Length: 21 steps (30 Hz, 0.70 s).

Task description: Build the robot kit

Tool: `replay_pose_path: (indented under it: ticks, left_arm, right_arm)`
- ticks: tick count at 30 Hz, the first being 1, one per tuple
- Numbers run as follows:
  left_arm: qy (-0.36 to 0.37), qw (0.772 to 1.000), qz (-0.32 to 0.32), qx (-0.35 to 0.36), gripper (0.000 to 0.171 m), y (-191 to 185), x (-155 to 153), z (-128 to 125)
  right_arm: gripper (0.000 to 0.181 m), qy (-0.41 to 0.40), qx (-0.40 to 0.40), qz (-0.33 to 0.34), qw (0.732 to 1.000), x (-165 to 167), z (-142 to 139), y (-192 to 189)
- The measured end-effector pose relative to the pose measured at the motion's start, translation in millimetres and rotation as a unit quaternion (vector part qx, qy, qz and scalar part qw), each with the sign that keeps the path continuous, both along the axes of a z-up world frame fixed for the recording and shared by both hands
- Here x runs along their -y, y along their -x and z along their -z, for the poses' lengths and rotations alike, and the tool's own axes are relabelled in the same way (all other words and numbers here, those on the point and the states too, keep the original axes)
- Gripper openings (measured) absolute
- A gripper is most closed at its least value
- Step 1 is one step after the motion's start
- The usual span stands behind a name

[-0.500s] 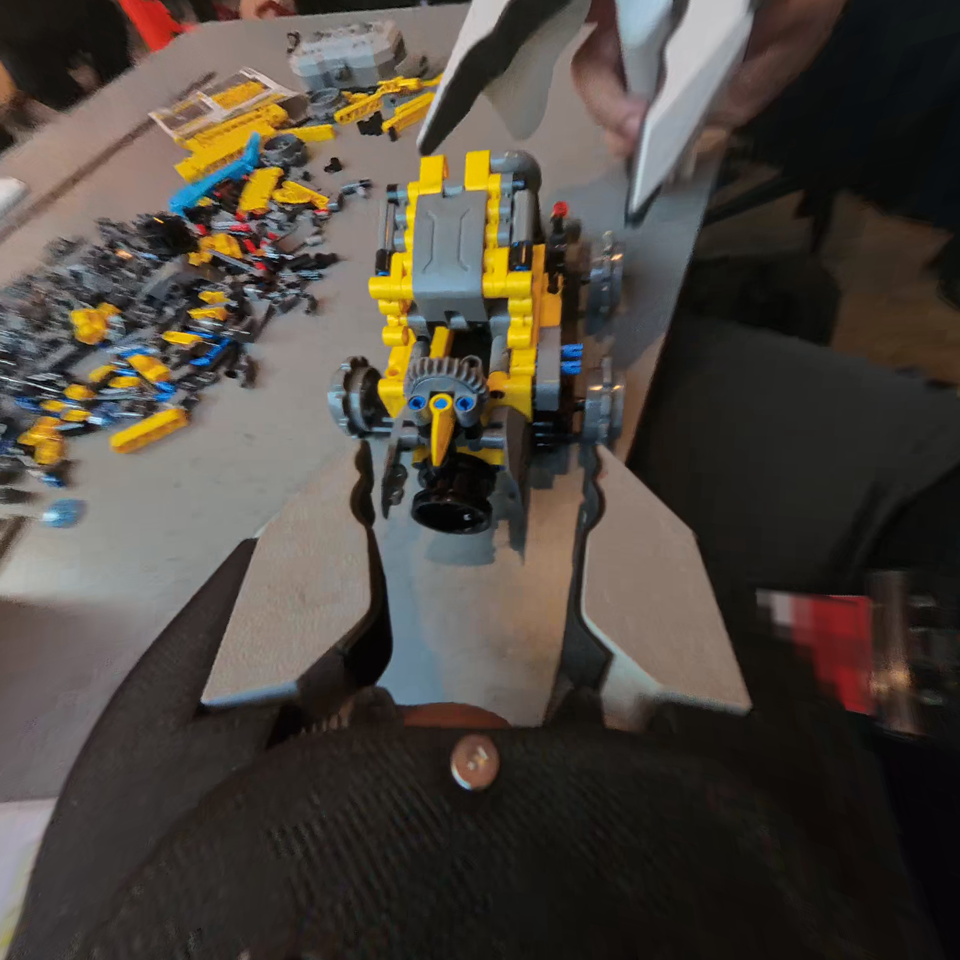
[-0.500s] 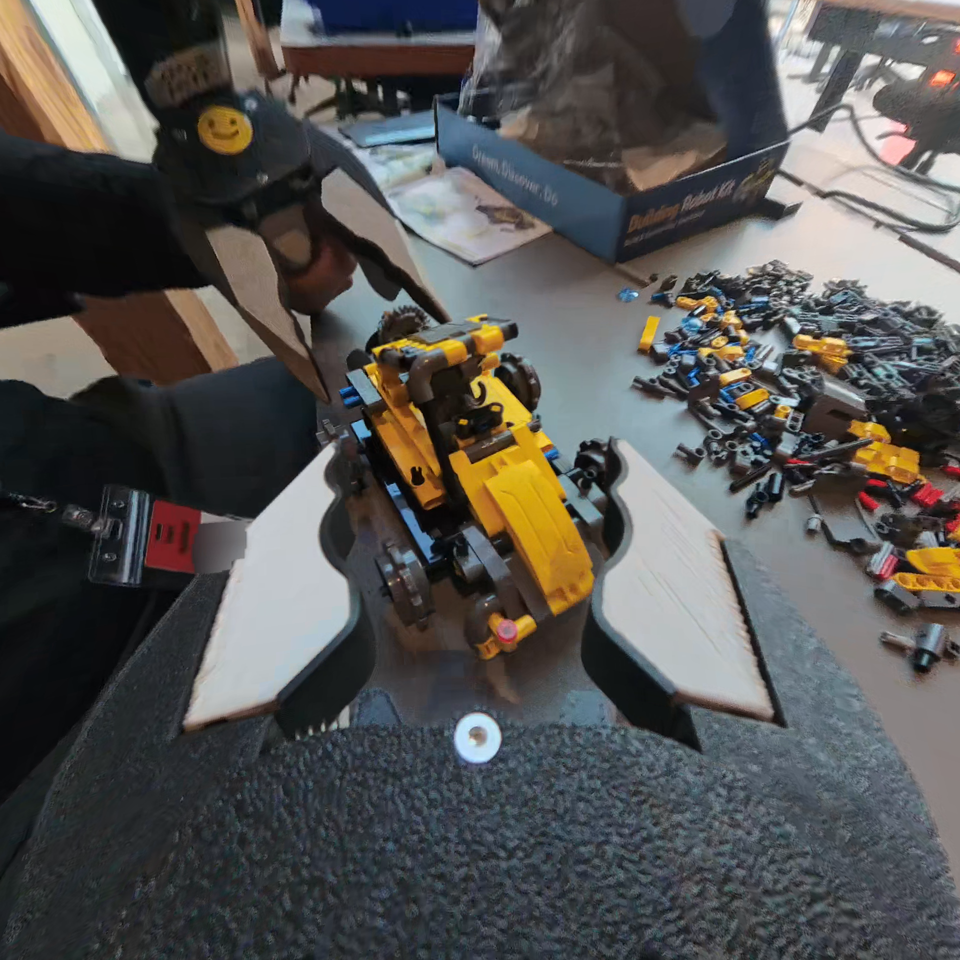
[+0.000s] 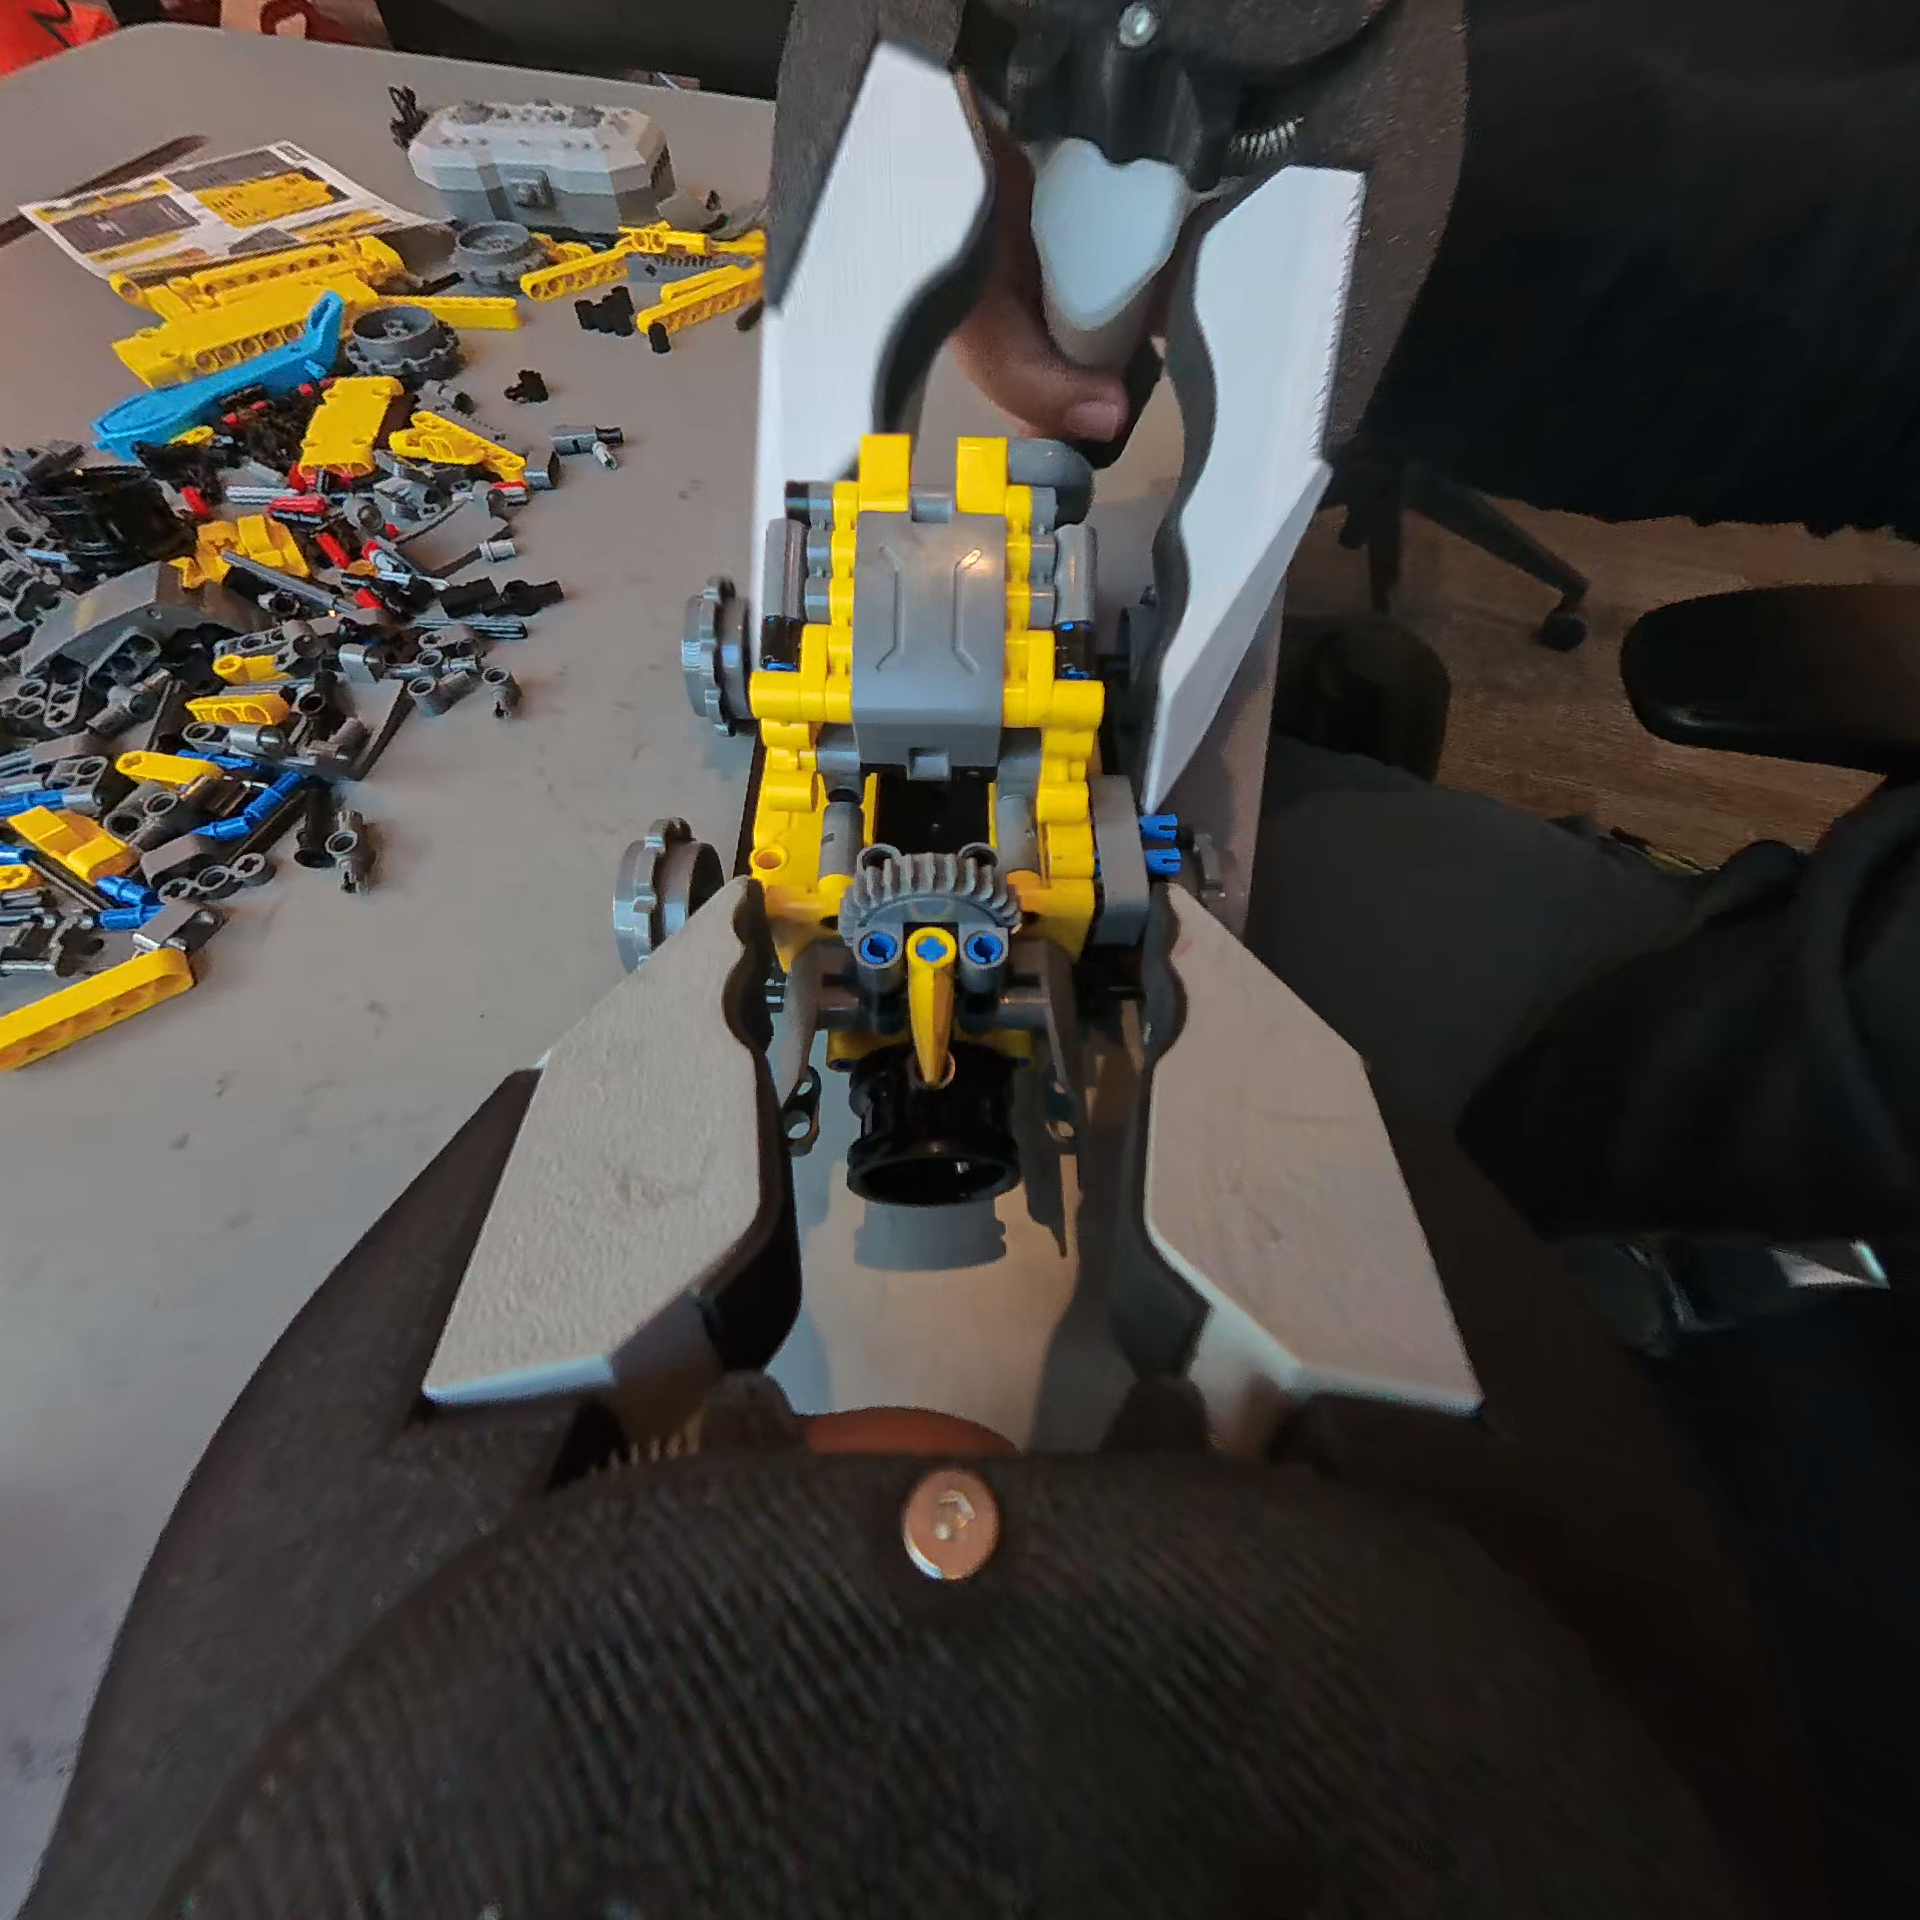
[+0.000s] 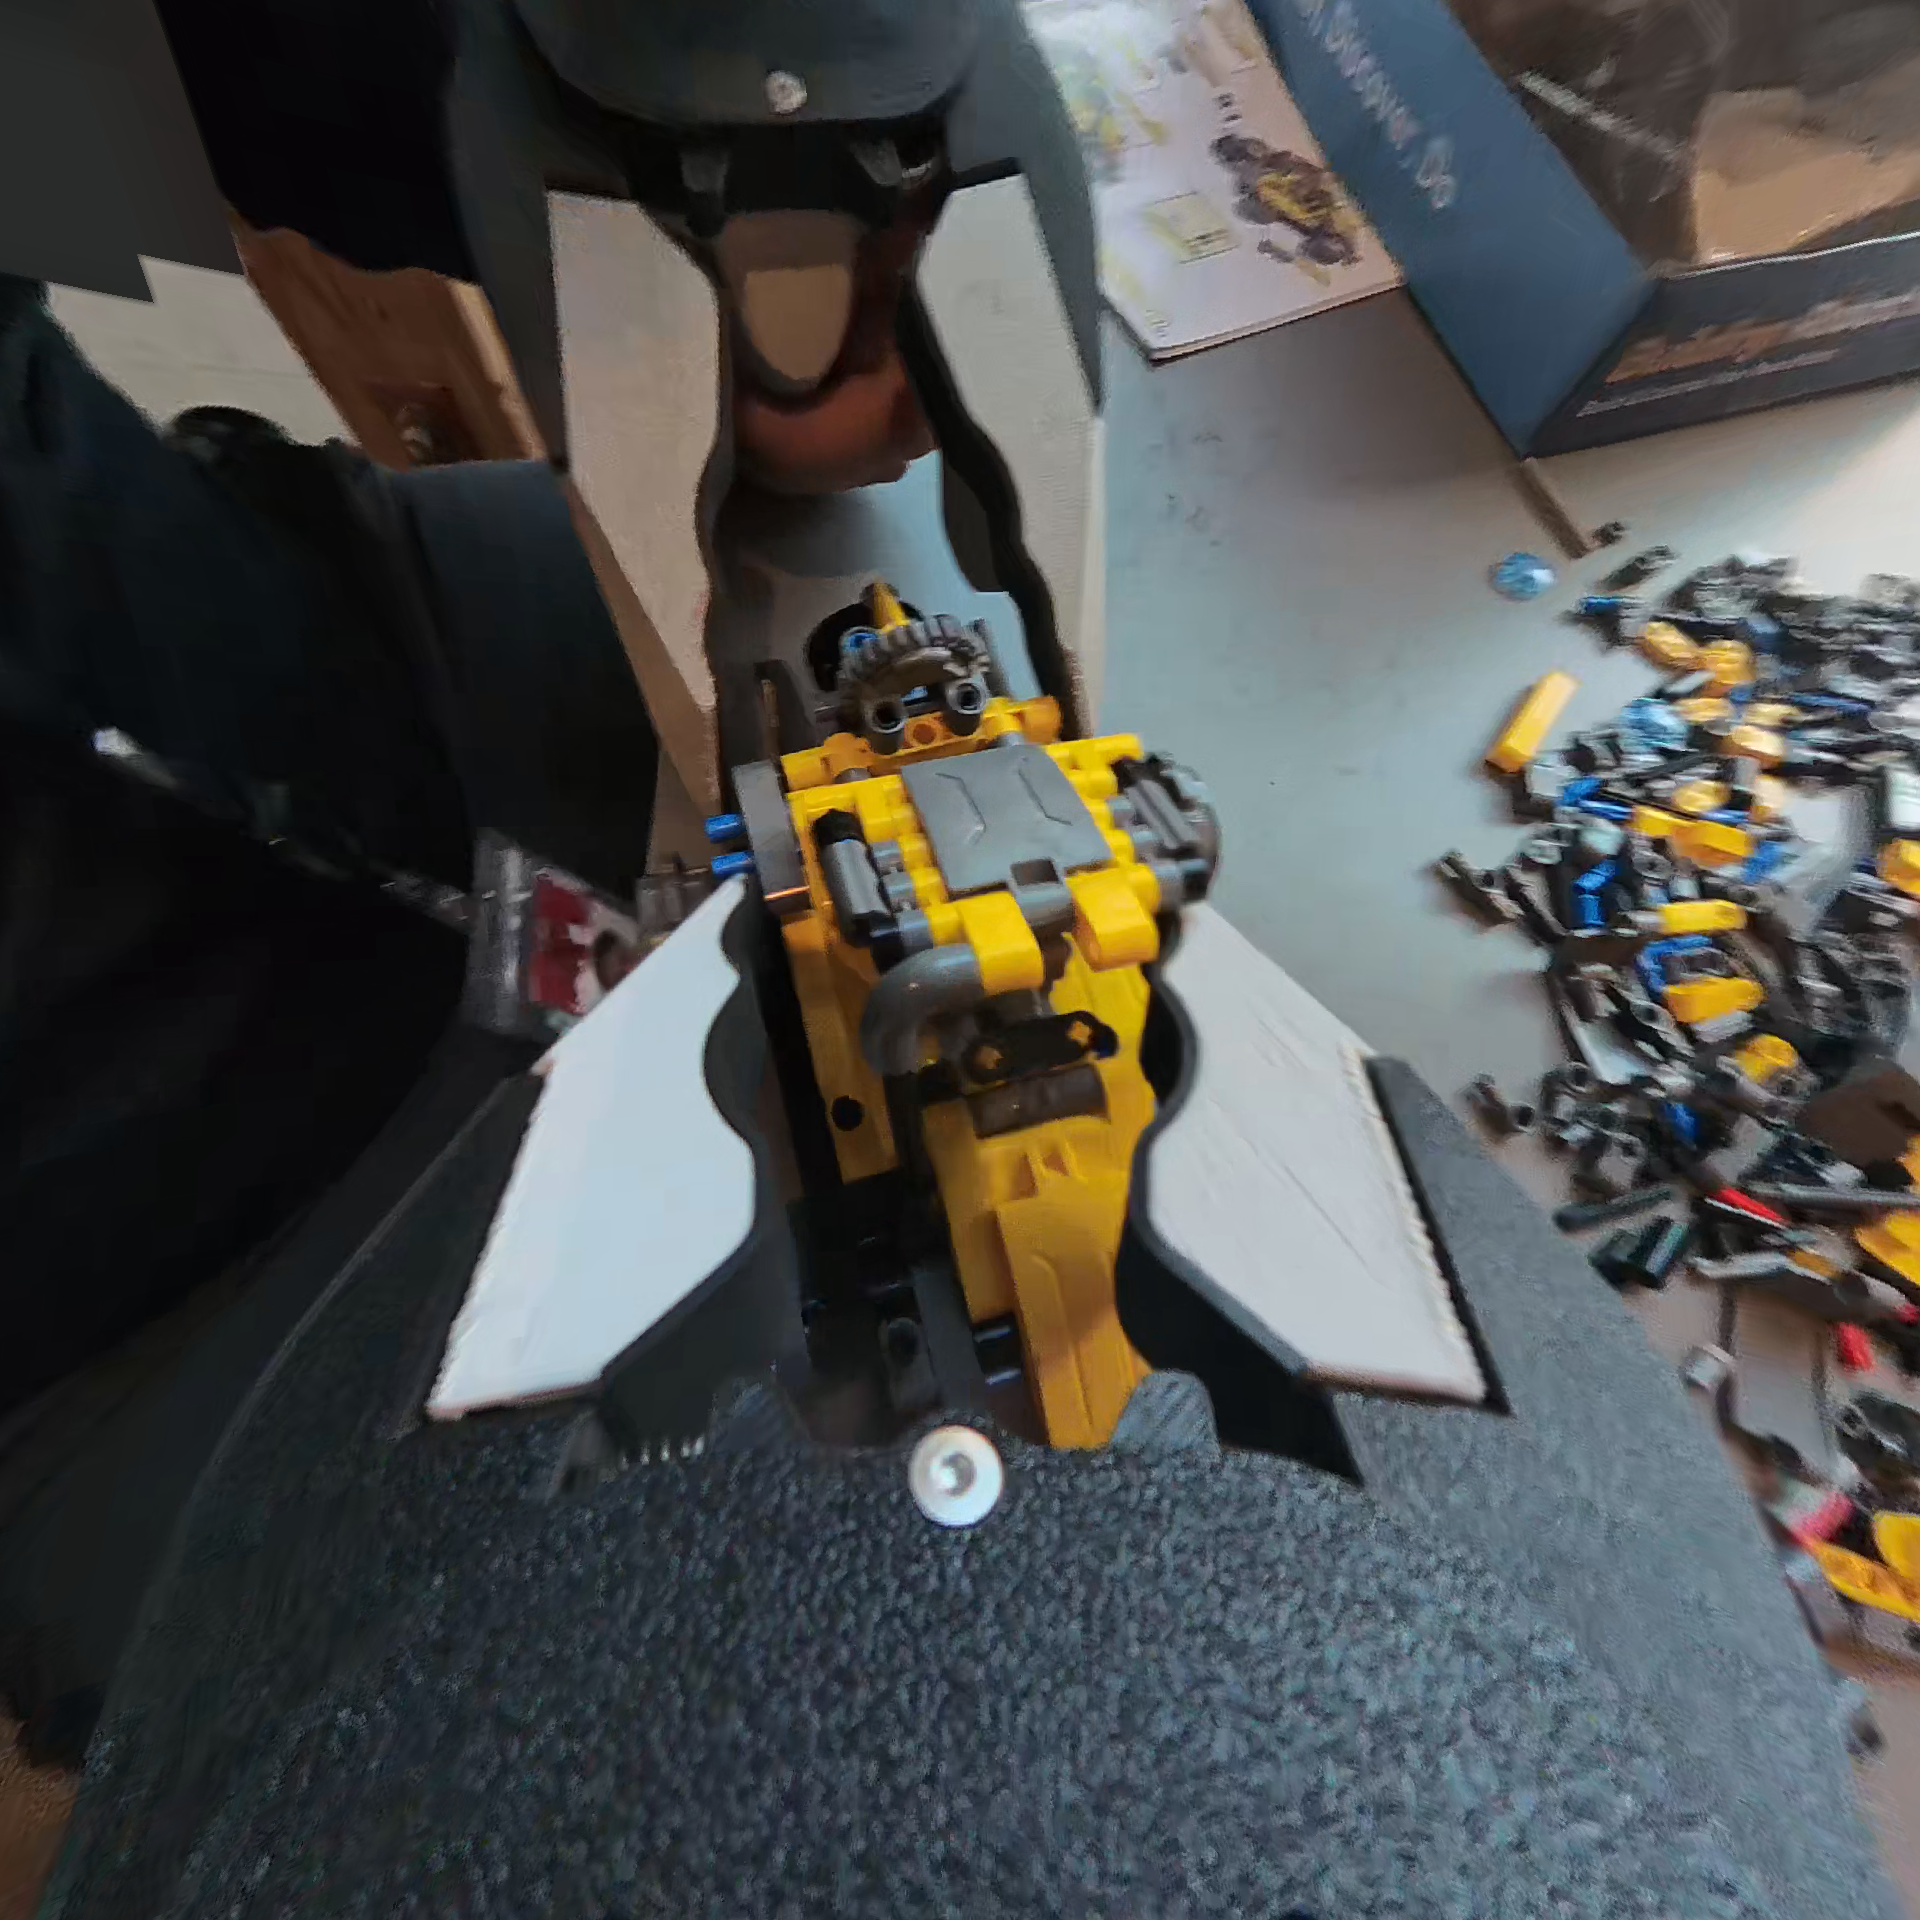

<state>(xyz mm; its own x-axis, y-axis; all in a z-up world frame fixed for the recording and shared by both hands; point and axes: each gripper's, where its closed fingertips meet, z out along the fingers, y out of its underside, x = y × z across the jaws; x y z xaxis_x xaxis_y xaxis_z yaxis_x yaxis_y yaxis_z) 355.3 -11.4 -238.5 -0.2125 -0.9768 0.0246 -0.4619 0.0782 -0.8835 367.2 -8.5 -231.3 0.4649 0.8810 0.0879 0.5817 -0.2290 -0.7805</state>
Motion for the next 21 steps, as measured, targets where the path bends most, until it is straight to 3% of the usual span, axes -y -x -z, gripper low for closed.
replay_pose_path:
  ticks: [1,4,18,21]
  left_arm:
    - [-0.004,1.0,0.006,0.0,0.07,-0.6,0.1,0.4]
    - [-0.001,1.0,0.016,-0.002,0.07,-1.7,-0.8,0.7]
    - [0.004,0.999,0.036,-0.016,0.068,2.7,-5.0,1.2]
    - [0.002,0.999,0.037,-0.025,0.067,2.8,-5.2,1.1]
  right_arm:
    - [0.064,0.015,0.0,-0.016,1.0,3.0,5.0,2.0]
    - [0.072,0.013,0.019,-0.027,0.999,-1.8,16.3,3.6]
    - [0.065,0.058,0.016,-0.04,0.997,-3.0,13.6,5.2]
    - [0.049,0.066,0.032,-0.06,0.995,3.3,12.8,8.2]
